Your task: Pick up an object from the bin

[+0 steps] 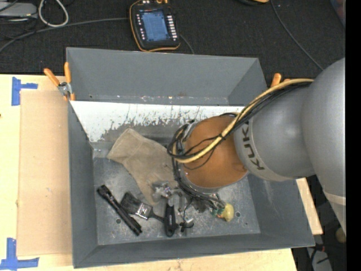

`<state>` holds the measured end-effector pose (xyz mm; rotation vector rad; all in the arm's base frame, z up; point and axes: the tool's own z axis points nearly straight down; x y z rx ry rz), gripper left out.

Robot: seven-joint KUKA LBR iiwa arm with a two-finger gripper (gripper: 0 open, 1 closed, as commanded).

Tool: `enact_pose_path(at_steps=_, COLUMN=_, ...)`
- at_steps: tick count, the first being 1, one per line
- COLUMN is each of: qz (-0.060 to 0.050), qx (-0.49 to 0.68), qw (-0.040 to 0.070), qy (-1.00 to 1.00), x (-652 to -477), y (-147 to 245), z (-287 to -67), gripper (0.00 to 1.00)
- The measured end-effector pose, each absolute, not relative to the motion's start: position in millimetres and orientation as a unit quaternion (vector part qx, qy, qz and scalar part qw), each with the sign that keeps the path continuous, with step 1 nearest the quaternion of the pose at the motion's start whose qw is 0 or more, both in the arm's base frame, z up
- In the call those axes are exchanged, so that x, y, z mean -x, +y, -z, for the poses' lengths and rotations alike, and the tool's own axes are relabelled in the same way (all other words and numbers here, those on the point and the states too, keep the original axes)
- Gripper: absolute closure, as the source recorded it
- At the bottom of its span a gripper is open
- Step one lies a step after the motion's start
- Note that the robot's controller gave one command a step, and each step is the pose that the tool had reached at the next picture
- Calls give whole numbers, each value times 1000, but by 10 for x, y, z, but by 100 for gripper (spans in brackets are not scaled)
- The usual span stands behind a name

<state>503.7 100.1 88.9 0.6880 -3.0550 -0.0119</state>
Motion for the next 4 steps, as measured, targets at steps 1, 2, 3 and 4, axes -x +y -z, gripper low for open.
enact_pose_path(at_steps=1, qz=1, qx=-204, qw=1, qy=-979, x=-4983, y=1202, z=-715, gripper=0)
enact_pose_path(at_steps=2, qz=2, qx=-200, qw=4, qy=-980, x=-4929, y=857, z=-840, gripper=0)
enact_pose_path(at_steps=3, qz=2, qx=-59, qw=3, qy=-998, x=-4981, y=878, z=-817, gripper=100)
enact_pose_path(at_steps=4, qz=2, qx=-59, qw=3, qy=-998, x=-4981, y=878, z=-817, gripper=100)
